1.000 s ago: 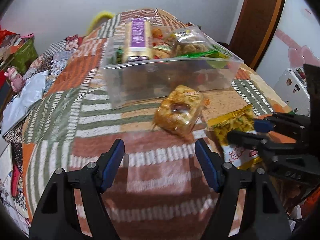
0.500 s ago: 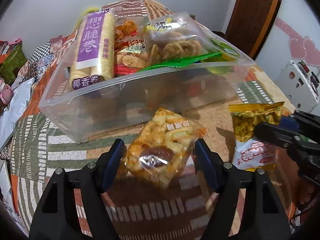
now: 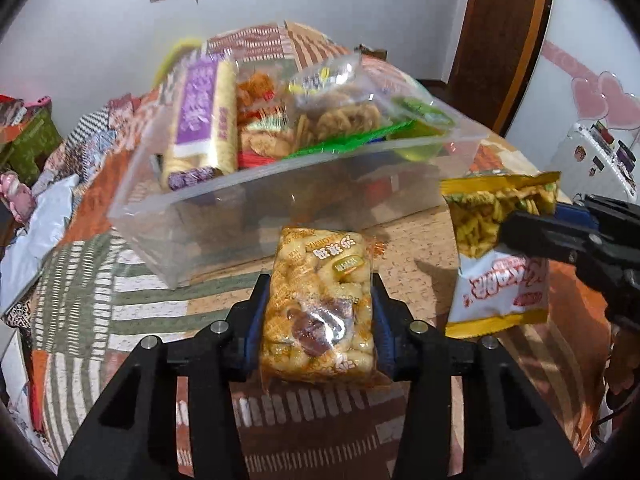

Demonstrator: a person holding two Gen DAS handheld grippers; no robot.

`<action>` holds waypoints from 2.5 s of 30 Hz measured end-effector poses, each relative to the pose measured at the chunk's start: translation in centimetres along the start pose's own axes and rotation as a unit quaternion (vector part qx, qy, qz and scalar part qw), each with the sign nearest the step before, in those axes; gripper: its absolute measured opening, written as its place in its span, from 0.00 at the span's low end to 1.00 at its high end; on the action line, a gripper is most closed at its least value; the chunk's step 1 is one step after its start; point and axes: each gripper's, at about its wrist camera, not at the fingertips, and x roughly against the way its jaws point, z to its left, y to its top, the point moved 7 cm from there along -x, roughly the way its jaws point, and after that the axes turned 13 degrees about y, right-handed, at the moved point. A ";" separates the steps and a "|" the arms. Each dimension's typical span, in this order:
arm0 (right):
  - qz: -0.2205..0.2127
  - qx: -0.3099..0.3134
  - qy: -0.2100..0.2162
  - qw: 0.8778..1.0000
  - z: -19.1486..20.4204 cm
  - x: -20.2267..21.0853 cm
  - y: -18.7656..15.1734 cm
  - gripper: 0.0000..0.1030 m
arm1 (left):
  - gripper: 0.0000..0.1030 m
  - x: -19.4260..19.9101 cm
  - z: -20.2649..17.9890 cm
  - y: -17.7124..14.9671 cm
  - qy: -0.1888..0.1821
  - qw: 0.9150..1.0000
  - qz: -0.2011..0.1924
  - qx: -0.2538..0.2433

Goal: Organize snacks
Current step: 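Carry the cake bar and chip bag into the clear box and release both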

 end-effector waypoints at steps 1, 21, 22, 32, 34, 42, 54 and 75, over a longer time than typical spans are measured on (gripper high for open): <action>-0.004 0.002 0.001 1.000 0.2 0.2 0.3 0.18 | 0.44 0.5 0.0 0.1 -0.001 1.000 -0.005 0.001; -0.094 0.021 -0.030 0.995 -1.1 2.1 8.6 0.18 | 0.44 3.4 3.6 8.0 0.030 0.994 -0.079 0.072; -0.096 0.022 -0.033 0.995 -1.4 1.8 9.2 0.18 | 0.44 3.0 3.9 8.5 0.034 0.993 -0.080 0.075; -0.083 0.009 -0.034 0.996 -3.3 -1.9 11.8 0.18 | 0.44 -0.8 4.7 12.0 0.056 0.992 -0.077 0.082; -0.077 0.005 -0.029 0.997 -3.6 -2.7 11.9 0.18 | 0.43 -1.5 4.7 12.3 0.059 0.992 -0.080 0.082; -0.057 -0.002 -0.034 0.998 -4.4 -5.0 11.2 0.18 | 0.43 -2.4 3.7 12.2 0.085 0.989 -0.106 0.051; -0.041 -0.010 -0.053 0.998 -4.9 -4.9 11.1 0.31 | 0.53 -1.8 4.0 11.2 0.080 0.990 -0.108 0.043; -0.080 0.040 -0.082 0.993 -1.0 1.1 10.3 0.58 | 0.64 6.0 5.3 9.5 0.039 0.986 -0.144 0.079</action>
